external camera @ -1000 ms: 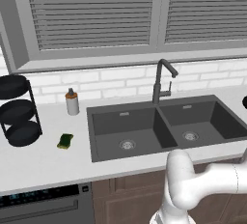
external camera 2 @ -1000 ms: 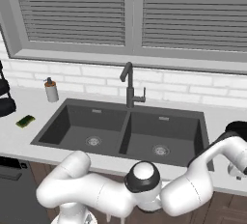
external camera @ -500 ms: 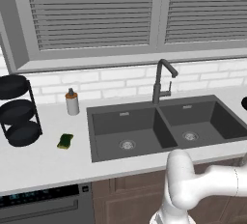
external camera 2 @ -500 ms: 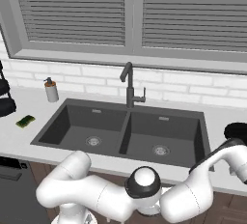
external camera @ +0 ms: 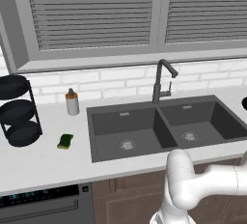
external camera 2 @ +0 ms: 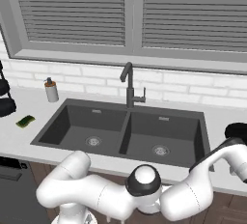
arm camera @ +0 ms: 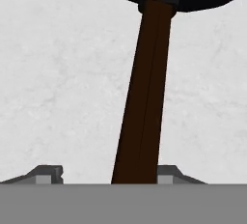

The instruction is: Pick the pan and sponge and place them into the sink. Then turn on the water.

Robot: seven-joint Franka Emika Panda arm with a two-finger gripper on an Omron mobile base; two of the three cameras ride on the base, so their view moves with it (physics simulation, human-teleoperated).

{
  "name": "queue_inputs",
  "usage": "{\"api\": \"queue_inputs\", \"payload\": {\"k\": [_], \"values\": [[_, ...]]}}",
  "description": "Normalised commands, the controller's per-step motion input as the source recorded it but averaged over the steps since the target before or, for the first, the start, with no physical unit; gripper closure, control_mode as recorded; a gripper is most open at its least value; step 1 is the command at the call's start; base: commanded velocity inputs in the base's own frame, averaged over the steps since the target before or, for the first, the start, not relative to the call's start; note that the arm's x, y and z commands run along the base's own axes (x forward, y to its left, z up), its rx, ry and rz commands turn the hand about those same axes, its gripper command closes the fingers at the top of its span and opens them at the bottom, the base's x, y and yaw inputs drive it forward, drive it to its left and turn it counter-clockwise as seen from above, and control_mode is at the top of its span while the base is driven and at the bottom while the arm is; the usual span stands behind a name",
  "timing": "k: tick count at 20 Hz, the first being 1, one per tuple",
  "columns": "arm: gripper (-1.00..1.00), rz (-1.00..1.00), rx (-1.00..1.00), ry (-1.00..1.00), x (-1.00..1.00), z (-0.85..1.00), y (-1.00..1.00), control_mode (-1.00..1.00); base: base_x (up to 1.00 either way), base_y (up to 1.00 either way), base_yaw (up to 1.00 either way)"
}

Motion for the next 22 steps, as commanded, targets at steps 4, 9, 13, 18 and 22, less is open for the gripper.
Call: {"api": "queue_inputs", "payload": {"k": [4, 9, 13, 18, 22], "values": [[1.00, 0.01, 0.00, 0.00, -0.02, -0.74, 0.31, -1.00, 0.00, 0.00, 0.00], [1.00, 0.07, -0.03, 0.00, 0.00, -0.68, 0.56, -1.00, 0.00, 0.00, 0.00], [1.00, 0.11, -0.06, -0.09, 0.00, -0.37, 0.50, -1.00, 0.00, 0.00, 0.00], [1.00, 0.07, 0.03, -0.23, 0.00, 0.21, 0.11, -1.00, 0.00, 0.00, 0.00], [1.00, 0.01, 0.12, -0.11, 0.00, 0.61, 0.00, -1.00, 0.00, 0.00, 0.00]]}}
